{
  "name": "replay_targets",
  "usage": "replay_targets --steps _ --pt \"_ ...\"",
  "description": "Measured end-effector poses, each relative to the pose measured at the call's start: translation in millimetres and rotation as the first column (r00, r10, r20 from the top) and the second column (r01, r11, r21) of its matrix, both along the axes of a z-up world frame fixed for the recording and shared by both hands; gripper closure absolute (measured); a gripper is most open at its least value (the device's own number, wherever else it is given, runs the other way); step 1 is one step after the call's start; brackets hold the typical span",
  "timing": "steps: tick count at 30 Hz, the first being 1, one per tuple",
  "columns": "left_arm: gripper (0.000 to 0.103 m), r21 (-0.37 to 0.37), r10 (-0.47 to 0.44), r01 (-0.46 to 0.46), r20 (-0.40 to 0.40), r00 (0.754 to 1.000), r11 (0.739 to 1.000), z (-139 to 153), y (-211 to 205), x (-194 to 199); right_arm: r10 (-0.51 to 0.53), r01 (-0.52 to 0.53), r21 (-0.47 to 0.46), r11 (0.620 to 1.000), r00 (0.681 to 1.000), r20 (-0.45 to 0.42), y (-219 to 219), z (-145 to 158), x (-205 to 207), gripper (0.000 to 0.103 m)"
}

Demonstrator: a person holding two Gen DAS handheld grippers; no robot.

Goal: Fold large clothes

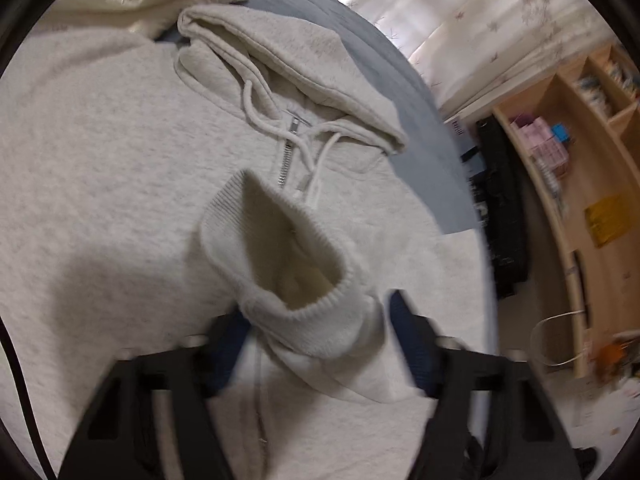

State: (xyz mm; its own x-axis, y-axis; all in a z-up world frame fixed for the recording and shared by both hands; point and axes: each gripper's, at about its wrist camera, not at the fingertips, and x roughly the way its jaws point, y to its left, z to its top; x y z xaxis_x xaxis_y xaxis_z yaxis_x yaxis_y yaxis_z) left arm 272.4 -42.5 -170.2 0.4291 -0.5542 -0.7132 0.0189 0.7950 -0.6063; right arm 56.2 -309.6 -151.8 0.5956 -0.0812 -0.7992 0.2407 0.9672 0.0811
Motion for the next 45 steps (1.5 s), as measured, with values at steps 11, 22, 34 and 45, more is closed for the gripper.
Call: replay_targets --steps 11,22,34,45 --pt "0.053 0.023 0.032 -0.03 -0.084 0.996 0.999 -23 19 3 0.003 -0.003 0.013 1.0 1.0 -0.002 -2 -2 0 0.048" --pt "0.041 0.028 -0.031 0.032 -0.035 0.999 0.999 -19 35 38 0.014 -0.014 0.023 1.0 1.0 -0.005 0 -1 2 0.048" --pt "0.094 0.145 -0.156 0.14 0.106 0.982 0.98 27 13 47 0.13 -0.127 0.278 0.952 0.992 0.01 -24 90 19 0.048" --pt "0.094 0.234 -0.053 0.04 0.049 0.997 0.971 -11 49 70 0.035 0.0 0.33 0.944 0.995 -0.098 -88 56 121 0.048"
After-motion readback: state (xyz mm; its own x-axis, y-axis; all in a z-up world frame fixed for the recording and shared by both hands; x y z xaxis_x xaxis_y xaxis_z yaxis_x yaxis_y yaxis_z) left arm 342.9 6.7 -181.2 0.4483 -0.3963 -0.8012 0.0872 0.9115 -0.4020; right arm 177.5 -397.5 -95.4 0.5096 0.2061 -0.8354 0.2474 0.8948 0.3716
